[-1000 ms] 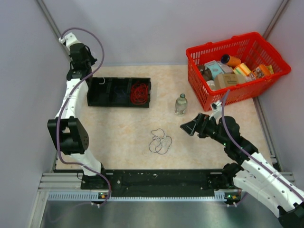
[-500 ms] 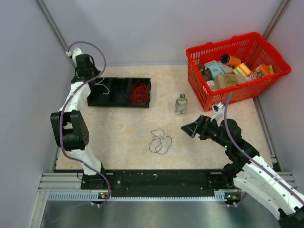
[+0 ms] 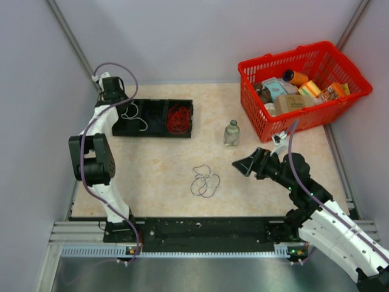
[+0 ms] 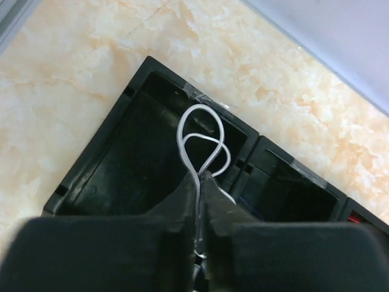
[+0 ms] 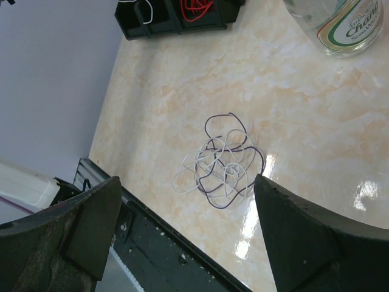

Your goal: Untangle the cables

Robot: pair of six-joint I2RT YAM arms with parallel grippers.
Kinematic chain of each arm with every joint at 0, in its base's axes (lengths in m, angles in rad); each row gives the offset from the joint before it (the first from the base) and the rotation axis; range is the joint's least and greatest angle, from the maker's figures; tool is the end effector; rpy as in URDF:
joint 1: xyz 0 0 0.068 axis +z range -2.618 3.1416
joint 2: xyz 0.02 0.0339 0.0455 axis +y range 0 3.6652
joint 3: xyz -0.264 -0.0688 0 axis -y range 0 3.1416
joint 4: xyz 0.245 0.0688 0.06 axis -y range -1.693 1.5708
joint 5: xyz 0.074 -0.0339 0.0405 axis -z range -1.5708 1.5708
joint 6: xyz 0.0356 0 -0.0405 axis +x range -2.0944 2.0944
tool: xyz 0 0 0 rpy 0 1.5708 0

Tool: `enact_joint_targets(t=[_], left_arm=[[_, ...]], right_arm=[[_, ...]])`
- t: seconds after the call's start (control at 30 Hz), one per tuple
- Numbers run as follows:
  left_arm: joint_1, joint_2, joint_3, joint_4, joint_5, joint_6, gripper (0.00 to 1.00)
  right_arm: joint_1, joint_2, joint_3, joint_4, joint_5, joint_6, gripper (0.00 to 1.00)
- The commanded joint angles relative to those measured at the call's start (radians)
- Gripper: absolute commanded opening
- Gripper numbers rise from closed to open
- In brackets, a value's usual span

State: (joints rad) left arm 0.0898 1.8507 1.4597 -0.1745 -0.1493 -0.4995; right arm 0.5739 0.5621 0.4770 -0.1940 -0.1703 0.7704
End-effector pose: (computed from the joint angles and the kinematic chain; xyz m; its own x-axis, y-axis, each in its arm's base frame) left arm 0.4323 0.0442 0.2708 -0.3661 -0.5085 -0.7793 -0.4433 0.8317 -0.3345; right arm 0.1233 0.0869 0.2631 -0.6339 0.4075 -0.6573 -0.3210 0.6346 0.7030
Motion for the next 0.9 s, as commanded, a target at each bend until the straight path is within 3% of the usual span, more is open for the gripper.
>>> enact_joint_targets(t=[0.0, 0.03, 0.07, 0.13, 0.37, 0.57, 0.63, 0.77, 0.87], left_arm=[[0.044, 0.080, 0.134, -0.126, 0.045, -0.045, 0.24], [0.050, 0.088, 0.155, -0.155, 0.060, -0.054, 0.39], [0.056, 0.088, 0.169, -0.177, 0.073, -0.063, 0.61], [0.056, 0.071, 0.180, -0.221, 0.082, -0.085, 0.72], [0.053, -0.080, 0.064, -0.235, 0.145, -0.151, 0.70], [0.002, -0.264, -0.148, -0.174, 0.224, -0.159, 0.66], [-0.073, -0.356, -0.263, -0.105, 0.304, -0.145, 0.66], [-0.361, -0.537, -0.458, -0.036, 0.367, -0.065, 0.68], [-0.539, -0.662, -0.605, 0.000, 0.442, -0.028, 0.63]], right_arm=[[0.004, -0.019, 0.014, -0.004, 0.003, -0.005, 0.88], [0.004, -0.022, 0.014, -0.005, 0.005, -0.008, 0.88], [0.004, -0.021, 0.014, -0.007, 0.006, -0.010, 0.88], [0.004, -0.021, 0.012, -0.004, 0.008, -0.008, 0.88], [0.003, 0.018, 0.011, 0.024, -0.001, -0.008, 0.88], [0.004, 0.025, -0.017, 0.045, -0.012, -0.006, 0.88], [0.004, 0.062, -0.029, 0.065, -0.030, -0.025, 0.87], [0.029, 0.218, -0.018, 0.126, -0.161, -0.049, 0.78], [0.093, 0.323, -0.005, 0.168, -0.161, -0.040, 0.72]])
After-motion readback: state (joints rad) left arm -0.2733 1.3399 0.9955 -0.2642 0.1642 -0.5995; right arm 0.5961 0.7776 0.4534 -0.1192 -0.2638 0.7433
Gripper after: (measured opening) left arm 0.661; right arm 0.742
